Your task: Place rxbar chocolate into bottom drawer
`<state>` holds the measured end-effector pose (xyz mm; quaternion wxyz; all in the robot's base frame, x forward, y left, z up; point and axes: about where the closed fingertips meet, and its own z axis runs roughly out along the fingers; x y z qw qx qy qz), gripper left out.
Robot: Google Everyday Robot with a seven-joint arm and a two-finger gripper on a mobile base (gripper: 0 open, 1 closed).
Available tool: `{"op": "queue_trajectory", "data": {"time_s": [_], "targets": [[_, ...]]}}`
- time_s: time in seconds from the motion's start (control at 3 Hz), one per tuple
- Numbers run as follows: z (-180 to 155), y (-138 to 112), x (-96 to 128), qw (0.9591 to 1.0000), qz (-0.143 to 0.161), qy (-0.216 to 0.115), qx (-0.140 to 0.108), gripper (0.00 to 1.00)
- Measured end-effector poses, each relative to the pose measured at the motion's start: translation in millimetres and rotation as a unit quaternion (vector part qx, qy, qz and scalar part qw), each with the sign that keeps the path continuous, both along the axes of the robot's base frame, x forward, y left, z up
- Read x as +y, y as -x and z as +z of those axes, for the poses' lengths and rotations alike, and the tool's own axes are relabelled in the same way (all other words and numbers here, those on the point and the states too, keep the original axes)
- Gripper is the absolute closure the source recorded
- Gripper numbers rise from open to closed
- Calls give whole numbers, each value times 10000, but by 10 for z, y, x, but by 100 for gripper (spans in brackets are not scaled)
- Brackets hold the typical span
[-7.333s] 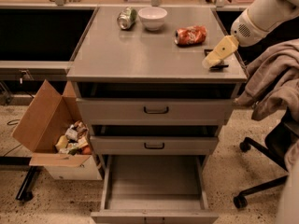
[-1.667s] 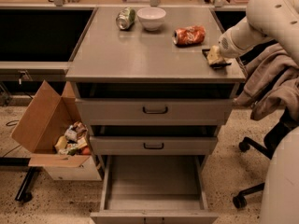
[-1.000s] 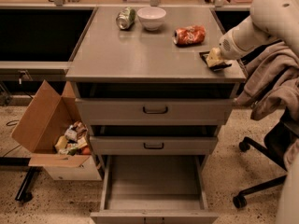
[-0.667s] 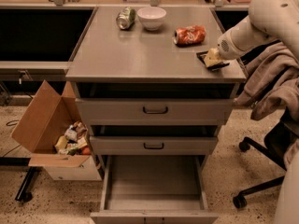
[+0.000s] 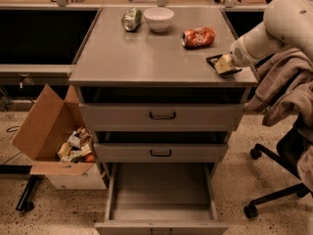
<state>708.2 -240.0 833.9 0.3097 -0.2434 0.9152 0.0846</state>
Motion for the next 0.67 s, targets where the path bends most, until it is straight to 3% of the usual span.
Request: {"op": "queue_trajectory", "data": {"time_s": [0.33,0.67], "targets": [[-5,377,-45,9977,527,-12,-414,100],[-105,883,-143,9927,1062,-108,-570,100]]}}
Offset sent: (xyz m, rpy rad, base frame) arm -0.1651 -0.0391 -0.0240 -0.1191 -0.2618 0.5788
